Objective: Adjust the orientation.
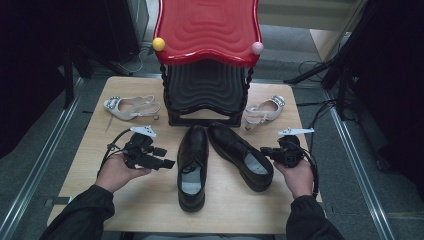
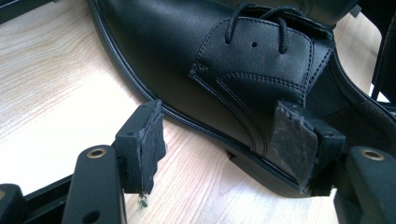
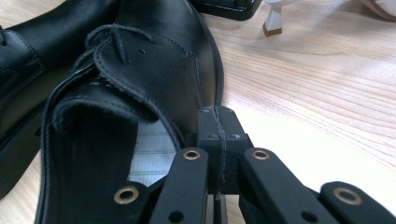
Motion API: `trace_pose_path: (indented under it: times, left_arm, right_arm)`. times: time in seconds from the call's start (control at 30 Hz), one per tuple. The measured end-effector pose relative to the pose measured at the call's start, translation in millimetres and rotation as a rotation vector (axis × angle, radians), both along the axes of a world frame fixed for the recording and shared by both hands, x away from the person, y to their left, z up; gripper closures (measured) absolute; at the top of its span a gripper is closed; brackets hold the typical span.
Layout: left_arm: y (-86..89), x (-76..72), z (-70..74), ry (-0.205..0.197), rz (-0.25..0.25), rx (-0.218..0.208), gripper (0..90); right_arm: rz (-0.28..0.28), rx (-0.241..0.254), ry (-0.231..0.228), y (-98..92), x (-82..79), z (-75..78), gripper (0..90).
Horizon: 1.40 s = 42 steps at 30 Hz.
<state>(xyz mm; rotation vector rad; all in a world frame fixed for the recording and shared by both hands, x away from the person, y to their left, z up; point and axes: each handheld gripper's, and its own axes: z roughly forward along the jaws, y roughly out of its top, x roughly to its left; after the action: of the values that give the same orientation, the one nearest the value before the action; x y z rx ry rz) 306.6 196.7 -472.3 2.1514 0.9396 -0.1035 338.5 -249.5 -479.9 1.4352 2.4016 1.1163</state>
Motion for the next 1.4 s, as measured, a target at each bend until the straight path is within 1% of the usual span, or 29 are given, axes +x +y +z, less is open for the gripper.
trace_pose_path:
  times: [0.03,0.07,0.13,0.2,0.27,0.37,0.47,0.6,0.77,0.87,0.97,1.0,1.1,1.27,1.4]
  left_arm:
    - [0.3,-0.9,0.1,-0.003,0.007,-0.002,34.5]
    - [1.1,-1.4,0.3,-0.002,0.003,0.001,34.5]
    - [2.0,-2.8,0.2,0.000,0.008,-0.003,34.5]
    - [3.5,-3.5,0.1,-0.002,0.006,0.004,34.5]
    - [4.2,-4.8,-0.4,0.002,0.013,0.002,34.4]
    - [6.3,-6.3,-0.5,0.001,0.018,0.005,34.4]
    - [8.3,-7.6,-0.8,0.002,0.028,0.003,34.4]
    - [8.9,-8.8,-1.1,0.000,0.026,0.003,34.4]
    - [8.0,-9.8,-1.9,0.003,0.023,0.005,34.4]
    - [7.5,-9.8,-1.9,0.005,0.021,0.006,34.4]
    - [7.0,-9.7,-1.9,0.002,0.021,0.012,34.4]
    - [6.8,-9.7,-1.9,0.002,0.020,0.012,34.4]
    - [6.1,-9.8,-2.2,0.004,0.020,0.009,34.4]
    - [5.0,-9.0,-3.1,0.007,0.017,0.010,34.4]
    - [3.8,-7.6,-4.9,0.010,0.017,0.010,34.6]
  right_arm:
    - [0.003,-0.006,0.002,1.1,0.7,-0.5,90.0]
    - [0.006,-0.016,0.001,2.6,1.8,-1.0,90.0]
    - [0.011,-0.019,0.004,3.5,3.8,-1.4,90.0]
    - [0.020,-0.018,0.002,4.3,5.5,-1.6,90.0]
    - [0.026,-0.016,0.009,6.0,6.7,-1.0,90.0]
    - [0.073,-0.003,0.016,12.5,6.1,0.8,90.0]
    - [0.111,-0.013,0.007,20.6,5.9,1.8,90.0]
    - [0.108,-0.014,0.017,25.7,9.5,-0.1,90.0]
    - [0.106,-0.012,0.022,27.9,9.0,-0.8,90.0]
    - [0.122,0.002,0.035,31.2,8.3,-1.4,90.0]
    - [0.150,-0.014,0.028,39.5,4.6,-0.7,90.0]
    - [0.155,-0.017,0.033,42.1,3.2,-0.2,90.0]
    - [0.174,-0.022,0.028,47.4,1.4,-0.3,90.0]
    - [0.182,-0.024,0.035,51.9,0.0,-0.4,90.0]
    - [0.193,-0.025,0.031,56.3,-1.6,-0.3,90.0]
